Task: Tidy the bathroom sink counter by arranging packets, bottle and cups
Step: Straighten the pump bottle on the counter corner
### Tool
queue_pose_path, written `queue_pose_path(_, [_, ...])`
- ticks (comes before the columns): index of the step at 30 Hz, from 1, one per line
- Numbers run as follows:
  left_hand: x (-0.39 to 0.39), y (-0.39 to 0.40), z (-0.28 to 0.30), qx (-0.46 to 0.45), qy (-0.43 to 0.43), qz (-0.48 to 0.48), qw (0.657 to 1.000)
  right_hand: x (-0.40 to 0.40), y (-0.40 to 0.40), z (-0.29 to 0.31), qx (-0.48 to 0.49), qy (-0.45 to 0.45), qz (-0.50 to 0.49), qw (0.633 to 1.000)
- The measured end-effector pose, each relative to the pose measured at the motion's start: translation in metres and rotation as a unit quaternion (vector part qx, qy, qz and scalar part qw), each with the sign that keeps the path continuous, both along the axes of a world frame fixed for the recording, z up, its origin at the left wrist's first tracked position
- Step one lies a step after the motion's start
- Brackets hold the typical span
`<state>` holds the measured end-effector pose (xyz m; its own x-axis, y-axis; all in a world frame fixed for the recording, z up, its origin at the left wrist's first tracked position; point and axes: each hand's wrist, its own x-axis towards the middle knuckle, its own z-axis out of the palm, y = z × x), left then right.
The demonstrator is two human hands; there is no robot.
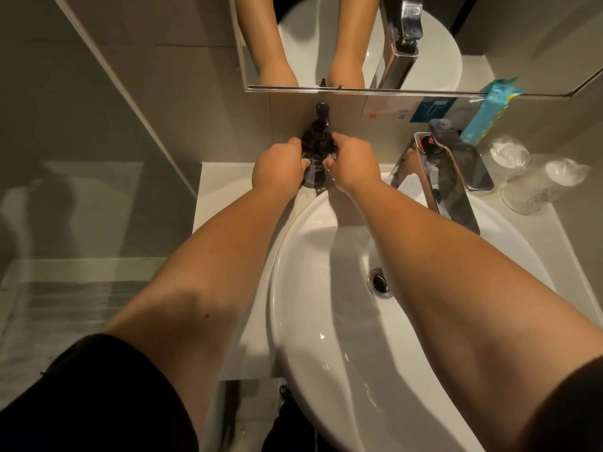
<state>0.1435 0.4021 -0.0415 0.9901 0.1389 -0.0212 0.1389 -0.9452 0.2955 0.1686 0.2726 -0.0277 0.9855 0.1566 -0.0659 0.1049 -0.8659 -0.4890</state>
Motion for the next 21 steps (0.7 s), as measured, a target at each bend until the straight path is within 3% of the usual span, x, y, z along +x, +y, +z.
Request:
queue_pose_path(14, [-0.003,-0.004,0.001,0.006,0.004,0.01,1.0,-0.002,-0.001,-0.003,-0.015,-0.007,0.012,1.0])
queue_pose_path(21, [-0.029,-0.003,0.016,0.063,0.015,-0.03,0.997,-0.036,-0.006,0.01,-0.089,-0.022,0.066,0.994])
